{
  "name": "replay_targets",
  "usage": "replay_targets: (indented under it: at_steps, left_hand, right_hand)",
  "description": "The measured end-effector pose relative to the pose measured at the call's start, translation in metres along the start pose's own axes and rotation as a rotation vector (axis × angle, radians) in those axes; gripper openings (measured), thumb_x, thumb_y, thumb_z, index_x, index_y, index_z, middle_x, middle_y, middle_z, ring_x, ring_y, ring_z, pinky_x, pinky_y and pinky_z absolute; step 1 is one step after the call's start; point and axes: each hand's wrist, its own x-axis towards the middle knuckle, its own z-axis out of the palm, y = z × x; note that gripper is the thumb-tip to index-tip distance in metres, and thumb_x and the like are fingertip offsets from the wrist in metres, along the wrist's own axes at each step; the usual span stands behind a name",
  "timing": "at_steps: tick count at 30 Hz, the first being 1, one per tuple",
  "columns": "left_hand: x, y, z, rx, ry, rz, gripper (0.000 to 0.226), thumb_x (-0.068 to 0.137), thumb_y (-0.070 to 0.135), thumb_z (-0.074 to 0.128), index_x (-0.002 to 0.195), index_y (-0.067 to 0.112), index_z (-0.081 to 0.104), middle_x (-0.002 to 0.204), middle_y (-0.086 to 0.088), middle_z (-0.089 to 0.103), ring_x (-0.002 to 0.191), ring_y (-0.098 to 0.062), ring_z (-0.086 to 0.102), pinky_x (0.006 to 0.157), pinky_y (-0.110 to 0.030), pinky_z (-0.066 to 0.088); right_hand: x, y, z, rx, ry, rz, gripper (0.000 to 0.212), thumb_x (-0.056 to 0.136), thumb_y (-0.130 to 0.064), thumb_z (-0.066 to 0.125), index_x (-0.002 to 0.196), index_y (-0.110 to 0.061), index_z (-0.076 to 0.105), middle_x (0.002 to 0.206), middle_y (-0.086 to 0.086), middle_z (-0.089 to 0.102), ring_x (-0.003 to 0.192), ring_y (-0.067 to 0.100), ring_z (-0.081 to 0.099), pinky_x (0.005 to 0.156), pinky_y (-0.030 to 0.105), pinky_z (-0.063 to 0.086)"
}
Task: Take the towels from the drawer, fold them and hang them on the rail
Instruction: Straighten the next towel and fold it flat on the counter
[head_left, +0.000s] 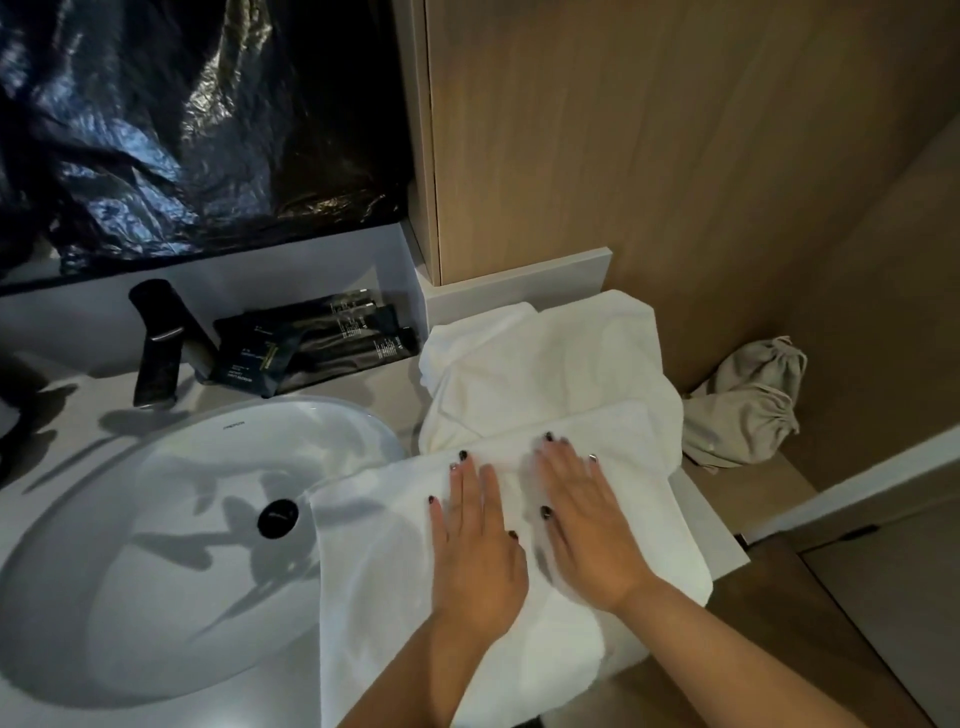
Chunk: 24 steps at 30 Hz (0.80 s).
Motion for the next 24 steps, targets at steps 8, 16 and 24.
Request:
replay_targets:
  at_steps: [8,16,24]
  left_hand:
    - [-0.001,-0.029,0.013,0.172,-0.044,0.075,0.066,0.098,0.040,0.004,0.156,0.013,-0.014,0.159,-0.004,-0.029,0.144,-0.018,-0.031,0.122,-0.038,-0.011]
    - [-0.023,-0.061,0.007,0.129,-0.002,0.089,0.072,0.098,0.055,0.018,0.158,0.018,0.005,0.165,-0.007,-0.005,0.153,-0.022,-0.007,0.124,-0.042,0.000]
    - [-0.045,-0.057,0.006,0.038,0.015,0.047,0.068,0.094,0.035,0.027,0.152,-0.002,0.027,0.161,-0.017,0.019,0.149,-0.034,0.018,0.121,-0.051,0.011]
  right_hand:
    - [0.024,0.022,0.015,-0.219,-0.081,-0.034,0.061,0.100,-0.027,0.025,0.155,-0.014,0.003,0.164,0.004,-0.001,0.152,0.023,-0.002,0.121,0.049,0.005]
    - [0.007,0.097,-0.006,-0.278,-0.257,0.254,0.076,0.093,-0.064,-0.004,0.154,-0.020,-0.019,0.162,-0.006,-0.023,0.146,0.008,-0.027,0.120,0.036,-0.015]
    - [-0.013,-0.009,0.014,-0.072,-0.008,0.169,0.068,0.092,-0.011,0.048,0.154,-0.004,0.021,0.162,0.012,0.013,0.150,0.027,0.008,0.122,0.046,0.005]
